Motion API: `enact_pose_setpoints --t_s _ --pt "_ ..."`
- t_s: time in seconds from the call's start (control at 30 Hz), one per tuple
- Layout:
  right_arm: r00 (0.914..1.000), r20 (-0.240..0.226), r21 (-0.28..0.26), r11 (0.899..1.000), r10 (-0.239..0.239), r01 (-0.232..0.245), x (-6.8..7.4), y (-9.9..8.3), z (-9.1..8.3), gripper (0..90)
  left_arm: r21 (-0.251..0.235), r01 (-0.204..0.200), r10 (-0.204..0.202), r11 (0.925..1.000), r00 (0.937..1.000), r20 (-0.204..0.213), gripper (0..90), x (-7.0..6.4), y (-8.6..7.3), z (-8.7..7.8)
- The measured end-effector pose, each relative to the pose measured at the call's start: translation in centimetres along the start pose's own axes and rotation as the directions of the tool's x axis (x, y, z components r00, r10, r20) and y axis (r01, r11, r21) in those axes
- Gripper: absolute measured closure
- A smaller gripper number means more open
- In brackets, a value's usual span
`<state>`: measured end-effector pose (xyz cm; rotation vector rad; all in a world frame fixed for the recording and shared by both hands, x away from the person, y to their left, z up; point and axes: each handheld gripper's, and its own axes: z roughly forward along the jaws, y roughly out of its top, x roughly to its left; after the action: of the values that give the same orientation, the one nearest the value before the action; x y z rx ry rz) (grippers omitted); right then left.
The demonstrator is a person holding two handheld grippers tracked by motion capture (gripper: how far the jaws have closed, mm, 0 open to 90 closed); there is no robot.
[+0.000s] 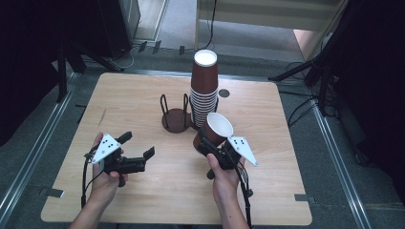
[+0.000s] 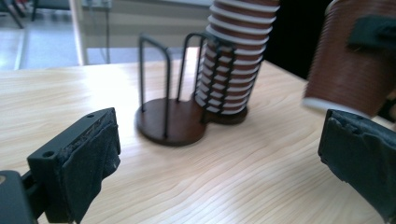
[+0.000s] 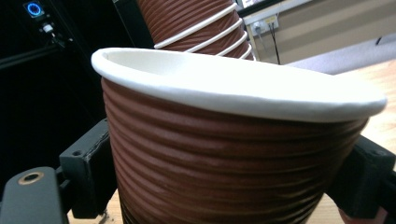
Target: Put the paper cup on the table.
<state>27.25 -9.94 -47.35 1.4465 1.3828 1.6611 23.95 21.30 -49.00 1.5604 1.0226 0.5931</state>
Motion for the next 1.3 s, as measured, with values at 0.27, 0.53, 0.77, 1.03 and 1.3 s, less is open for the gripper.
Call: enact_pose_setpoints --t_s 0.27,0.53,0.77,1.03,1.3 --pt "0.994 -0.008 -0.026 0.994 -0.109 0.109 -0.3 -0.2 0.3 11.5 0.014 0.052 -0.05 0.9986 0.995 -0.086 0.0 2.8 -1.4 -1.8" --pt "0.9811 0.011 -0.038 0.98 -0.193 0.193 -1.0 -0.7 0.6 11.4 0.016 0.091 -0.088 0.9957 0.9857 -0.144 0.0 5.7 -2.9 -3.9" --pt "0.9772 0.012 -0.087 0.973 -0.212 0.212 -1.6 -1.0 0.8 11.5 -0.009 0.118 -0.118 0.993 0.984 -0.134 0.0 7.3 -4.0 -5.2" --pt "0.9762 0.037 -0.094 0.972 -0.214 0.217 -2.4 -0.8 1.0 11.4 0.048 0.088 -0.083 0.995 0.9924 -0.091 0.0 7.7 -4.6 -5.8" --pt "0.9632 0.085 -0.087 0.961 -0.255 0.262 -3.7 -0.4 1.8 11.4 0.02 0.143 -0.142 0.9896 0.9885 -0.053 0.0 9.6 -5.1 -7.1"
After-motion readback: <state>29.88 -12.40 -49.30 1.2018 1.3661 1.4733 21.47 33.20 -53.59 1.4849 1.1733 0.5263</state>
